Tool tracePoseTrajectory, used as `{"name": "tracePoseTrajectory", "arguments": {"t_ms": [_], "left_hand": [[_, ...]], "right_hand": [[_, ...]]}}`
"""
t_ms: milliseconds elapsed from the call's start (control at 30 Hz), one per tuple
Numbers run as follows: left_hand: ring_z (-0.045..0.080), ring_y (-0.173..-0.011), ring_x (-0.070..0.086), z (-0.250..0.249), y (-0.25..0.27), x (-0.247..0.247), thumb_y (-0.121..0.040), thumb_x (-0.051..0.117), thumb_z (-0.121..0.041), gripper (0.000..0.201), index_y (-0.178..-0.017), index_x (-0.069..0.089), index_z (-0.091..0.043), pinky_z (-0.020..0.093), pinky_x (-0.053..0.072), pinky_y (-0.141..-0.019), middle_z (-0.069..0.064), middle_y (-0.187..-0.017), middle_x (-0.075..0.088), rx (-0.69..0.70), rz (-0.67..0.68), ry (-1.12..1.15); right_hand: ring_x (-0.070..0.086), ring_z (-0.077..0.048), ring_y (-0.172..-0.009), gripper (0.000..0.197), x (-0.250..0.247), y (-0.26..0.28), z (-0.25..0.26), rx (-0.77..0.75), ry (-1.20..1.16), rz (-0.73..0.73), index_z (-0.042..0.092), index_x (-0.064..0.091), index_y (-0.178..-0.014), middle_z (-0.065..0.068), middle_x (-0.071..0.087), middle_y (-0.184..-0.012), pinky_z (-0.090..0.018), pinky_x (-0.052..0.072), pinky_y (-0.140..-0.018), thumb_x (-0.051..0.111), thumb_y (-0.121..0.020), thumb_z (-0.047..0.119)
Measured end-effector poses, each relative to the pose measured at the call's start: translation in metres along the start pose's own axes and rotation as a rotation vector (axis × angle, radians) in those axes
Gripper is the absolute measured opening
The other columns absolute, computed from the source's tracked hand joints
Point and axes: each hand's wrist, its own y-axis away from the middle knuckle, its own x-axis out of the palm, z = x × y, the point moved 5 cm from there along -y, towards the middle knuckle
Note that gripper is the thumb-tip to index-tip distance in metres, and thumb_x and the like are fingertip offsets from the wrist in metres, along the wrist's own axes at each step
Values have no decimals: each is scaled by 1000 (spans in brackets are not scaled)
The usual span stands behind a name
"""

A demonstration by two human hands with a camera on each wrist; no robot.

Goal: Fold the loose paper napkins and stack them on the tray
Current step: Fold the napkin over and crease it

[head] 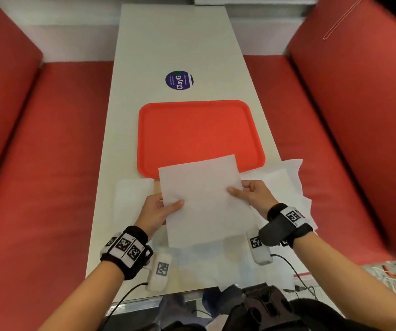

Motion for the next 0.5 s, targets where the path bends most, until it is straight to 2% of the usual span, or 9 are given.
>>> {"name": "tracePoseTrajectory", "arguments": {"t_ms": [67, 100, 133, 200, 233, 300, 333, 433, 500], "left_hand": [[30, -99, 70, 3, 1, -8, -85, 70, -9, 26, -110, 68, -2, 30, 59, -70, 10, -104, 74, -31, -30, 41], [30, -98, 70, 3, 2, -11, -85, 69, -8, 25, -110, 68, -1, 29, 59, -70, 12, -104, 74, -39, -34, 61], [29, -97, 70, 2, 4, -13, -86, 68, -7, 24, -110, 68, -1, 30, 58, -71, 12, -104, 74, -45, -32, 81], [24, -95, 70, -2, 4, -19, -88, 65, -5, 22, -110, 69, -5, 32, 57, -77, 10, -103, 74, -42, -18, 121], [22, -94, 70, -5, 5, -23, -88, 63, -4, 22, -109, 69, -6, 33, 56, -79, 9, -103, 74, -30, -12, 141], [19, -94, 70, -13, 6, -28, -89, 61, -1, 22, -108, 69, -8, 34, 55, -81, 7, -103, 74, 10, -2, 173], [18, -93, 70, -16, 7, -31, -89, 59, 0, 23, -108, 69, -8, 33, 55, -81, 6, -103, 74, 35, 2, 185], [18, -91, 70, -27, 10, -36, -90, 55, 6, 25, -108, 69, -4, 31, 57, -78, 7, -102, 74, 88, 16, 211], [22, -86, 70, -30, 10, -40, -90, 46, 13, 30, -100, 71, 0, 30, 59, -72, 9, -95, 75, 84, 30, 229]], "right_hand": [[70, -32, -92, 37, 1, 0, -6, 8, -9, -20, -3, 69, -108, -16, 74, -102, -37, 57, -83, 77, -81, 21], [70, -32, -93, 38, 1, 0, -7, 14, -16, -34, -1, 69, -107, -16, 74, -101, -39, 55, -87, 78, -79, 23], [70, -28, -88, 35, 2, 2, -5, 7, -29, -47, 1, 70, -105, -16, 74, -98, -36, 55, -83, 78, -79, 23], [68, -18, -72, 24, 2, 5, 1, -18, -56, -63, 7, 70, -103, -14, 74, -90, -23, 48, -63, 75, -82, 18], [66, -18, -72, 23, 3, 6, 4, -28, -77, -56, 7, 70, -105, -16, 74, -92, -20, 44, -60, 73, -84, 15], [65, -25, -86, 24, 5, 6, 11, -84, -123, -7, 8, 70, -110, -21, 71, -105, -26, 46, -69, 69, -86, 7], [66, -26, -90, 24, 8, 8, 15, -107, -154, 15, 8, 70, -110, -18, 72, -105, -28, 51, -75, 65, -87, 2], [71, -16, -86, 27, 15, 10, 23, -145, -186, 23, 6, 68, -105, -2, 75, -94, -26, 57, -79, 53, -90, -10], [69, -18, -85, 28, 21, 11, 27, -152, -172, 26, 6, 68, -104, -4, 74, -94, -30, 56, -79, 50, -90, -11]]}}
